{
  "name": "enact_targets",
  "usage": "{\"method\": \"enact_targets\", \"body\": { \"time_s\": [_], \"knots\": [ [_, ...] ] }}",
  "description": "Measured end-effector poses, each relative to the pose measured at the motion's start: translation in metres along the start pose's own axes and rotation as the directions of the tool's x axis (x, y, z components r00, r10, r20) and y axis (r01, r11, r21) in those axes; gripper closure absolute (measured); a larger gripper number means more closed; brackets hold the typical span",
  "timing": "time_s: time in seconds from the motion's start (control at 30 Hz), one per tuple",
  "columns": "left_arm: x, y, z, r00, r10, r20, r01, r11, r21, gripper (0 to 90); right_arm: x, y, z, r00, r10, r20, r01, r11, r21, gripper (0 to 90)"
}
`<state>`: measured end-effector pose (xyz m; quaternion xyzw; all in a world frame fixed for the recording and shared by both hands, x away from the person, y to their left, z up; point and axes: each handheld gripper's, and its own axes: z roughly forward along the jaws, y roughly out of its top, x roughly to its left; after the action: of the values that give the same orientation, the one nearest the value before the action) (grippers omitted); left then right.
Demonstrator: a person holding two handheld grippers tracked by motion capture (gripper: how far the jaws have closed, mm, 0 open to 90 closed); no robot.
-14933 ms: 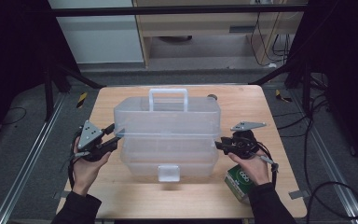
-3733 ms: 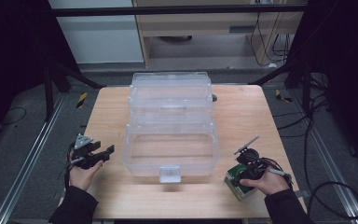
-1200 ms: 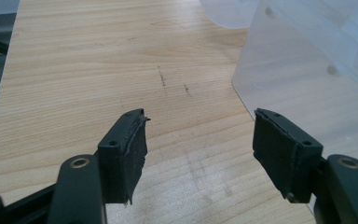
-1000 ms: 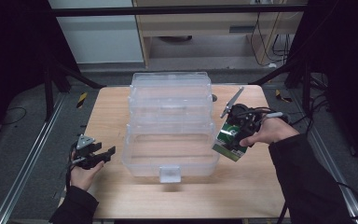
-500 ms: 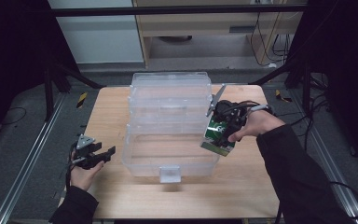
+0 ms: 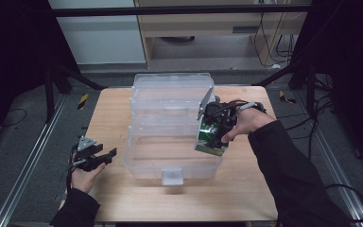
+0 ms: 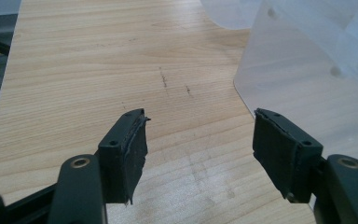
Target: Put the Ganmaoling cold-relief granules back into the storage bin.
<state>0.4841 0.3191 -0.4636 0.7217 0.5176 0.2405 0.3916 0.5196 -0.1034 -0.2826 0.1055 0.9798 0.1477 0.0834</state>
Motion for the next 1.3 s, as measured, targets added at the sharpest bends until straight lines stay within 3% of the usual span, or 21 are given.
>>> {"method": "enact_targets", "body": {
  "time_s": [0.17, 0.4, 0.57, 1.3],
  "knots": [
    [0.000, 0.000, 0.000, 1.0000, -0.001, 0.001, 0.001, 1.0000, 0.003, 34.4, 0.002, 0.009, 0.007, 0.9981, -0.058, -0.021, 0.058, 0.998, 0.011, 17.1],
    [0.000, 0.000, 0.001, 1.0000, -0.002, 0.001, 0.002, 1.0000, 0.003, 34.4, 0.003, 0.013, 0.020, 0.9951, -0.096, -0.027, 0.096, 0.995, 0.029, 17.0],
    [0.000, 0.000, 0.001, 1.0000, 0.002, -0.001, -0.002, 1.0000, 0.003, 34.4, 0.003, 0.014, 0.028, 0.9877, -0.152, -0.038, 0.153, 0.988, 0.037, 17.0],
    [0.000, -0.001, 0.001, 1.0000, 0.002, 0.000, -0.002, 1.0000, 0.007, 34.4, 0.002, 0.009, 0.056, 0.9743, -0.211, -0.080, 0.217, 0.973, 0.076, 16.9]
  ]
}}
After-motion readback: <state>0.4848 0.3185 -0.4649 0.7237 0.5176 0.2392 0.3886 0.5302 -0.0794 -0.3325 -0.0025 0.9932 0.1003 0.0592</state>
